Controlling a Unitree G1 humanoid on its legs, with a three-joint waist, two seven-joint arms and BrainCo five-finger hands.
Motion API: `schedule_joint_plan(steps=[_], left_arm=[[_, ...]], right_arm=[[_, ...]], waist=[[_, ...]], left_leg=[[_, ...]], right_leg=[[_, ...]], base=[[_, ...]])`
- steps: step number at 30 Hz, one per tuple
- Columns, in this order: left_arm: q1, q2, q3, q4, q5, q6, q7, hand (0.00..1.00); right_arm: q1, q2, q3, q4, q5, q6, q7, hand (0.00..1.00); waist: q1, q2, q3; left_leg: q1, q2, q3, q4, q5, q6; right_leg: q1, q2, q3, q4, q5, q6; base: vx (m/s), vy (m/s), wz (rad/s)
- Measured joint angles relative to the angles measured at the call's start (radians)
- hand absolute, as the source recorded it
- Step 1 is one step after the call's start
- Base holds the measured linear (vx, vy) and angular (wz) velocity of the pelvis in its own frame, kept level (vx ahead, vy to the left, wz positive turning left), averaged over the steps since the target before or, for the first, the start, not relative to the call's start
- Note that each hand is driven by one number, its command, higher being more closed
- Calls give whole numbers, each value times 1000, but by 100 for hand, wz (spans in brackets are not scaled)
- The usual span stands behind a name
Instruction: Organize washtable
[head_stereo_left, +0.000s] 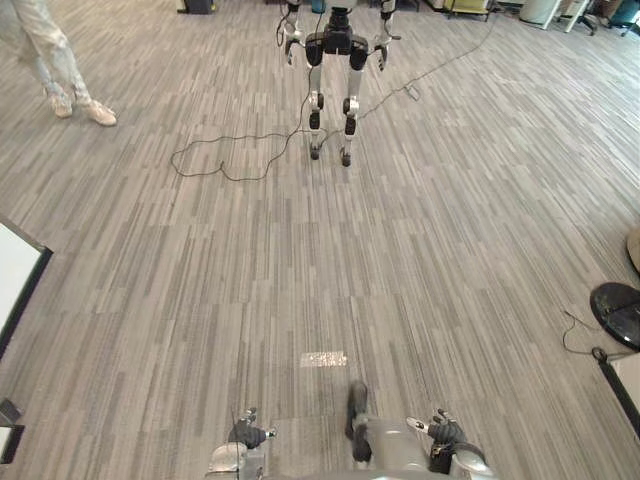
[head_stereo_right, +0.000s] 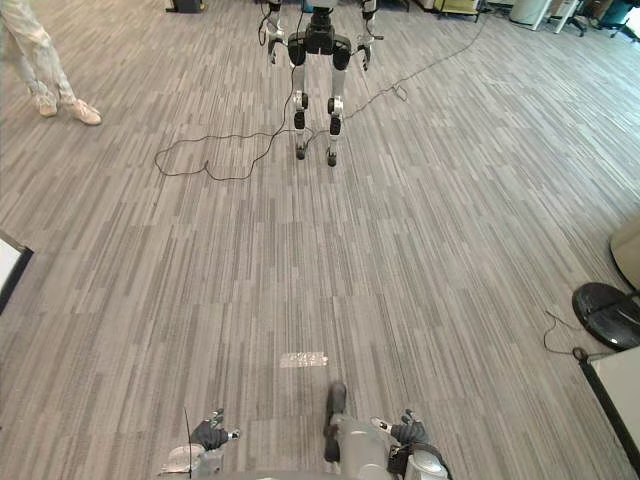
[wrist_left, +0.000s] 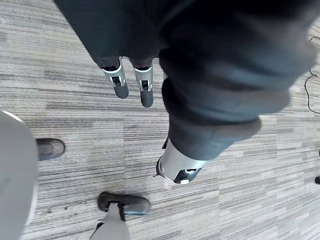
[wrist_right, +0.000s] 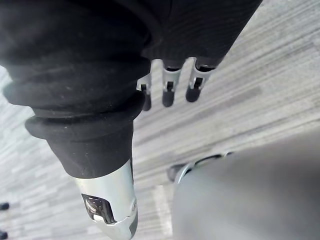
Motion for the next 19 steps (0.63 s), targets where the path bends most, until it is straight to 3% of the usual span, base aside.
schedule_joint_plan(steps=[1,3,4,5,6,9,11,14,15,16,17,19], left_arm=[[-2,-12,10,1,0,0,0,0],[-3,-32,25,1,1,-1,-1,0],[-1,-58,51,0,8,-2,-1,0],[-1,-67,65,-1,12,-2,-1,0],[0,-80,92,-12,12,-3,-1,0],[1,-85,97,-34,10,-6,1,0],[4,-84,97,-44,9,-7,2,0],[7,-78,65,-52,9,-10,3,0],[6,-73,48,-51,9,-10,2,0],[6,-71,39,-51,9,-10,3,0],[9,-71,29,-41,9,-10,3,0],[9,-45,20,-22,9,-9,3,0]], right_arm=[[5,-8,-22,-1,0,1,0,0],[2,-13,-34,0,-6,0,0,0],[2,-14,-49,-1,-6,0,3,0],[2,-21,-52,-1,-6,1,1,0],[1,-21,-43,-4,-6,4,0,0],[15,-30,-12,-2,-2,11,-2,0],[21,-24,-12,-1,9,10,-2,0],[20,-21,-12,-1,13,8,-2,0],[24,-22,-12,-1,17,8,-3,0],[29,-25,-13,0,17,8,-3,0],[42,-35,-12,2,17,10,-4,0],[50,-27,-12,2,16,10,-4,0]], waist=[[-7,22,-8],[7,52,-9],[10,84,-9],[10,95,-10],[18,112,-10],[36,119,-4],[39,103,-7],[39,100,-12],[37,99,-12],[38,101,-14],[37,106,-23],[37,83,-34]], left_leg=[[27,38,-31,5,-18,-21],[10,70,-52,74,-19,-28],[-42,93,-64,219,-30,-76],[-81,99,-70,305,-33,-110],[-165,124,-69,526,-21,-173],[-288,199,12,809,-29,-157],[-326,212,70,747,-47,-127],[-351,188,65,426,-41,-123],[-349,172,53,269,6,-137],[-339,166,52,225,84,-134],[-307,149,54,173,160,-105],[-261,115,65,104,174,-89]], right_leg=[[21,28,-10,21,25,-27],[35,49,-28,36,-10,-72],[69,71,-41,26,-30,-85],[86,79,-41,22,-43,-88],[127,98,-36,9,-68,-91],[274,126,-31,-38,-115,-102],[340,115,-20,-77,-124,-99],[400,80,4,-113,-131,-82],[407,63,9,-113,-141,-60],[412,56,10,-113,-147,-46],[424,49,22,-115,-159,-28],[432,13,32,-114,-169,-12]], base=[[498,-181,73],[465,-175,37],[491,-208,16],[555,-229,1],[347,-123,-12],[383,-89,-10],[361,-33,-7],[326,87,-15],[251,137,-11],[234,143,-7],[235,136,-7],[206,141,-4]])
